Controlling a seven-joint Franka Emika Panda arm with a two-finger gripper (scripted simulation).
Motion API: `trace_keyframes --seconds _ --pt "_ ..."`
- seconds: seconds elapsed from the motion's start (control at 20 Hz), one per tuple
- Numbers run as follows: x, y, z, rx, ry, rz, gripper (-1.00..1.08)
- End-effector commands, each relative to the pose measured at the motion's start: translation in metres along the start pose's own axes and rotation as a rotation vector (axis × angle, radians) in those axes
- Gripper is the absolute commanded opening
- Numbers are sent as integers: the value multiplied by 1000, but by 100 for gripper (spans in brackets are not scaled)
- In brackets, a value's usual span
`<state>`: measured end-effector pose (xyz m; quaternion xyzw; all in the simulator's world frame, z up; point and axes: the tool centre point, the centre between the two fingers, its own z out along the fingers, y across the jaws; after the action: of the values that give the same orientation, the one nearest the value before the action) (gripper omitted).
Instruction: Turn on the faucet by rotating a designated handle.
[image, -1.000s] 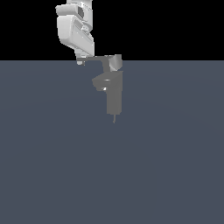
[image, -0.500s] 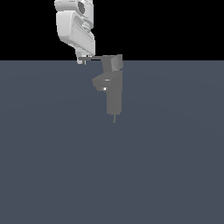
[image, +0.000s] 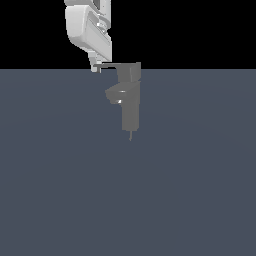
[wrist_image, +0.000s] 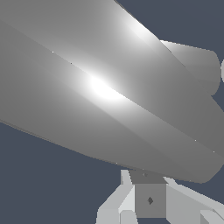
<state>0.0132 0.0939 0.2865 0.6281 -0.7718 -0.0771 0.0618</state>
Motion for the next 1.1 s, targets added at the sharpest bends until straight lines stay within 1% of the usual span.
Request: trace_keyframes --seconds 0.0,0.65,0.7,0.75,1.05 --pt "9 7 -2 0 1 5 -100" --pt "36 40 -4 0 0 2 -100" --pt "36 40 -4 0 0 2 -100" --pt "27 40 1 -5 2 -9 -100" --pt "64 41 -1 -4 1 -5 -100"
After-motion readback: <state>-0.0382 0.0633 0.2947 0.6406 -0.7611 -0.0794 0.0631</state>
